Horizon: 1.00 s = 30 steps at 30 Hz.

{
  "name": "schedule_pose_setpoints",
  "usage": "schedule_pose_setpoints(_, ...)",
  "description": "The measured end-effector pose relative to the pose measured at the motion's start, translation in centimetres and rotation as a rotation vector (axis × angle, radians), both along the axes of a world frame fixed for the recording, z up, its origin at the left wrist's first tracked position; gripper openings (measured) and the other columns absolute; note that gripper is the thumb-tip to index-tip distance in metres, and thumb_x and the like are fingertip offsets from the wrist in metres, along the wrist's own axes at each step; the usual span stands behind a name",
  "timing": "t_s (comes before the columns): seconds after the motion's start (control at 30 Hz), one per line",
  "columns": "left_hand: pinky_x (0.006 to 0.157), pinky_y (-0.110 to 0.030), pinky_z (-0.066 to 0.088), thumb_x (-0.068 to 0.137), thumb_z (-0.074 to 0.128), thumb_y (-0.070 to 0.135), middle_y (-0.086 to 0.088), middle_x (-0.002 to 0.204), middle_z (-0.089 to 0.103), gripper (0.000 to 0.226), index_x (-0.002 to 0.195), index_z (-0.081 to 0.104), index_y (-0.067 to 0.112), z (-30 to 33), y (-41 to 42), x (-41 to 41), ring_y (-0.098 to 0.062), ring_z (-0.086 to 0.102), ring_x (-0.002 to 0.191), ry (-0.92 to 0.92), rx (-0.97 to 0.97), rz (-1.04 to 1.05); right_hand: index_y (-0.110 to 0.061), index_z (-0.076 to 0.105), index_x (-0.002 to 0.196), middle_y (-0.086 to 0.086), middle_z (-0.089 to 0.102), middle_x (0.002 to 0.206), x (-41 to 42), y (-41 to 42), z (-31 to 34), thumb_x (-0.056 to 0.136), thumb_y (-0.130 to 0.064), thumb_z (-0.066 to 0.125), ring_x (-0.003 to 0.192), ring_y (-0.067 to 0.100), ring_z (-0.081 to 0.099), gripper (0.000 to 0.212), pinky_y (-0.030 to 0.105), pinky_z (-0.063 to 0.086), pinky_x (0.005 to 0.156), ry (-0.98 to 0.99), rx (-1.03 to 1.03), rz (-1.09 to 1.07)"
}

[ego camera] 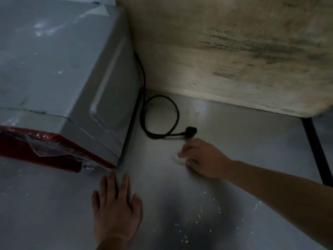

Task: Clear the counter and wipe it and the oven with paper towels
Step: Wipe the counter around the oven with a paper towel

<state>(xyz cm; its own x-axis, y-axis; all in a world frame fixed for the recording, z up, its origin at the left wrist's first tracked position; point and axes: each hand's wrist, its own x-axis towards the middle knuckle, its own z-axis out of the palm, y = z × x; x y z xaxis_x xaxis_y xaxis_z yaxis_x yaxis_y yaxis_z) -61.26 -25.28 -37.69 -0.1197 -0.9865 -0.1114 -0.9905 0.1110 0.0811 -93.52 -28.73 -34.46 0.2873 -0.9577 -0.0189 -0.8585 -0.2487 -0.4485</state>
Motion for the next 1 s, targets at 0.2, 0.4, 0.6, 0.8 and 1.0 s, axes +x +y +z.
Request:
schedule_pose_setpoints(0.2,0.112,-0.059,0.027,0.081,0.04,0.053,-0.015,0.157,0.039,0.073,0.148,0.049,0.024,0.2,-0.1,-0.1,-0.037,0.033,0.145,0.041,-0.052,-0.016,-0.027,0.074,0.1,-0.005,0.071,0.094,-1.0,-3.6,5.0,0.088,-0.041,0.051,0.085,0.012,0.064,0.029,0.019,0.043,0.074,-0.241,-0.161,-0.407)
schedule_pose_setpoints(0.4,0.112,-0.059,0.028,0.08,0.041,0.053,-0.014,0.156,0.039,0.074,0.148,0.049,0.024,-0.1,-0.2,0.1,-0.037,0.034,0.144,0.058,-0.076,-0.025,-0.016,0.069,0.121,0.007,0.067,0.122,-2.1,-17.6,5.3,0.091,-0.019,0.058,0.112,0.025,0.061,0.032,0.028,0.044,0.093,-0.026,-0.21,-0.437)
schedule_pose_setpoints(0.6,0.113,-0.055,0.024,0.08,0.041,0.05,-0.015,0.155,0.041,0.072,0.146,0.051,0.023,-0.2,-0.5,0.1,-0.039,0.035,0.142,0.077,-0.113,-0.036,-0.016,0.069,0.116,0.015,0.061,0.122,-0.7,-20.5,1.5,0.088,-0.014,0.056,0.106,0.036,0.061,0.031,0.041,0.051,0.087,0.33,-0.09,-0.116)
schedule_pose_setpoints(0.8,0.115,-0.052,0.021,0.081,0.04,0.05,-0.014,0.156,0.04,0.073,0.149,0.046,0.026,-0.2,-0.6,0.4,-0.038,0.033,0.144,0.037,-0.048,-0.035,-0.008,0.077,0.102,0.019,0.068,0.114,-2.5,-17.6,1.0,0.085,-0.015,0.07,0.108,0.034,0.062,0.02,0.026,0.04,0.091,0.125,-0.076,-0.131)
schedule_pose_setpoints(1.0,0.114,-0.055,0.023,0.081,0.04,0.05,-0.015,0.154,0.042,0.073,0.148,0.048,0.025,0.0,-0.7,0.2,-0.038,0.034,0.143,0.035,-0.032,-0.029,-0.021,0.078,0.098,0.0,0.069,0.114,-2.3,-10.0,1.2,0.083,-0.037,0.068,0.108,0.018,0.06,0.024,0.025,0.043,0.094,0.05,0.054,0.036)
